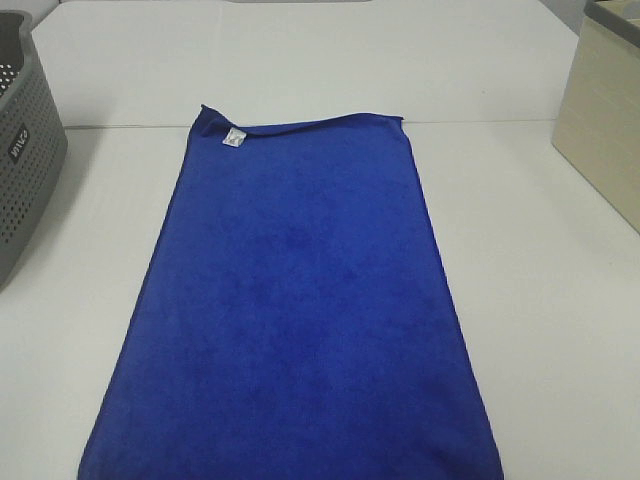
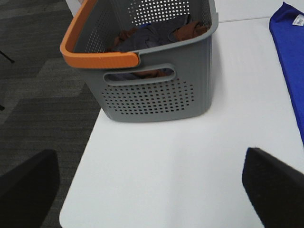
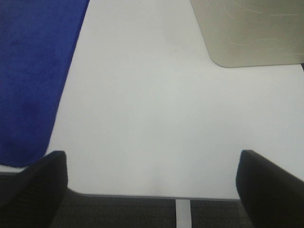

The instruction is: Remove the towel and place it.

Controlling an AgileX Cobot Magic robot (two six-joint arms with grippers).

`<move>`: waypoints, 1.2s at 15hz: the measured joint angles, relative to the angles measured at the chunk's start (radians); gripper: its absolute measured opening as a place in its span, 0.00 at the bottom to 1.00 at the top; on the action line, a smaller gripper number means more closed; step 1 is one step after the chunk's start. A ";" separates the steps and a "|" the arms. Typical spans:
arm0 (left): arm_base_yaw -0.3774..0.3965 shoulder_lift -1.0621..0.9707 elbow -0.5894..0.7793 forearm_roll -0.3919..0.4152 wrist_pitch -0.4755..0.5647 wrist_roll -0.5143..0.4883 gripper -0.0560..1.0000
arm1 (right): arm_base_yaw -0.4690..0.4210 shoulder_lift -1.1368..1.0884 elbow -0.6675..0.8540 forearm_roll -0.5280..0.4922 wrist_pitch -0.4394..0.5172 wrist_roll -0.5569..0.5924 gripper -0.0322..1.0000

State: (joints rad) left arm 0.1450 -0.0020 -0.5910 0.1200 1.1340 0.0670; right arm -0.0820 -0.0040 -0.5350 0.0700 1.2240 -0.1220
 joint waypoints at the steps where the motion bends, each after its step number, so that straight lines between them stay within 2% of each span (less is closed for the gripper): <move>1: 0.000 -0.003 0.006 -0.031 0.035 0.003 0.99 | 0.000 0.000 0.017 0.000 0.000 0.000 0.93; 4: 0.000 -0.004 0.037 -0.159 0.027 0.091 0.99 | 0.000 0.000 0.033 0.000 0.001 0.000 0.93; 6: 0.000 -0.004 0.057 -0.185 -0.015 0.124 0.99 | 0.000 0.000 0.036 0.001 -0.004 0.000 0.93; 10: 0.000 -0.004 0.062 -0.196 -0.032 0.128 0.99 | 0.000 0.000 0.076 0.006 -0.104 0.000 0.93; 14: -0.006 -0.004 0.063 -0.205 -0.038 0.098 0.99 | 0.000 0.000 0.076 0.007 -0.106 0.000 0.93; 18: -0.076 -0.004 0.063 -0.198 -0.050 0.097 0.99 | 0.000 0.000 0.076 0.007 -0.106 0.000 0.93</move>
State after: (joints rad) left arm 0.0690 -0.0060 -0.5280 -0.0780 1.0840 0.1640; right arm -0.0820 -0.0040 -0.4590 0.0770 1.1180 -0.1220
